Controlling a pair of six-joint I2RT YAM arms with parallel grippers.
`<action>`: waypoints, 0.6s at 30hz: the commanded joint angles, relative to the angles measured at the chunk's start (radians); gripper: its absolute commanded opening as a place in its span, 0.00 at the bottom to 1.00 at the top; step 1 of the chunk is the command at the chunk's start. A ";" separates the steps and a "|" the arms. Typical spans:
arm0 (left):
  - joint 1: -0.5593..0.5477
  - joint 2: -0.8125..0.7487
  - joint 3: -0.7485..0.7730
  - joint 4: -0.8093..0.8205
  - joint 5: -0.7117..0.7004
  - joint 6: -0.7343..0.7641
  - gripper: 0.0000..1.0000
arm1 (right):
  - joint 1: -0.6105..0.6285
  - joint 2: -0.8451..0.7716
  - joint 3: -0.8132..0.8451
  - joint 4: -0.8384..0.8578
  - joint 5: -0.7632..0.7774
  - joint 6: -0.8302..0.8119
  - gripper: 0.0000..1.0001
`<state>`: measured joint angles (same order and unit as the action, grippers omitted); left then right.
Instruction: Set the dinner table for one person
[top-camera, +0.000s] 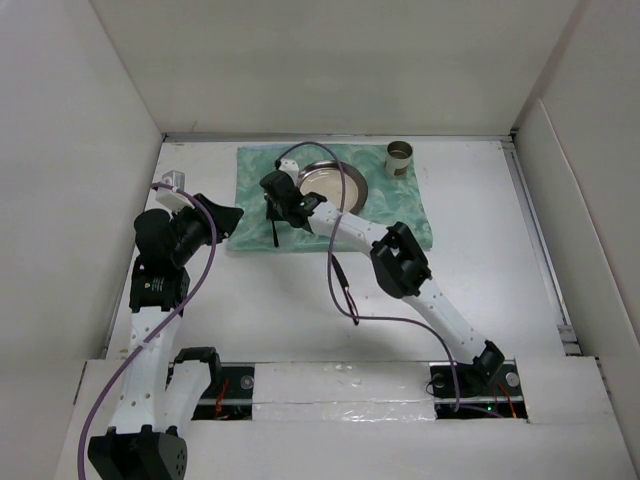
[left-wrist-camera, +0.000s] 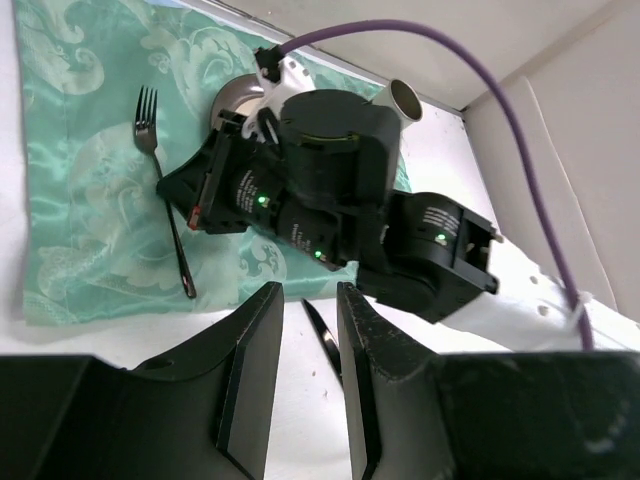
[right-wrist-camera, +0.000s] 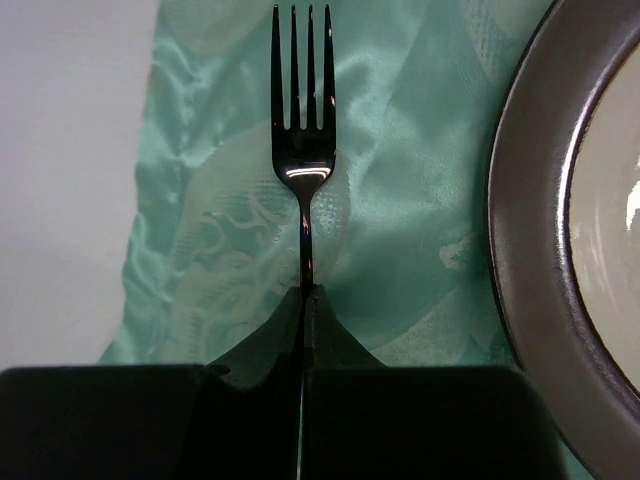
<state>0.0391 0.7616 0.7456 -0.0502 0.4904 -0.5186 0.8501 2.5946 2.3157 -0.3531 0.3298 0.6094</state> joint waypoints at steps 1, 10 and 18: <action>-0.005 -0.012 -0.011 0.039 0.017 -0.004 0.26 | -0.019 0.002 0.106 -0.030 -0.008 0.053 0.00; -0.005 -0.015 -0.023 0.043 0.020 -0.001 0.26 | -0.028 0.015 0.037 0.037 -0.005 0.095 0.00; -0.005 -0.002 -0.022 0.044 0.022 0.000 0.26 | -0.037 0.053 0.059 0.034 0.005 0.107 0.04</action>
<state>0.0391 0.7631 0.7265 -0.0490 0.4961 -0.5186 0.8177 2.6274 2.3402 -0.3584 0.3145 0.6979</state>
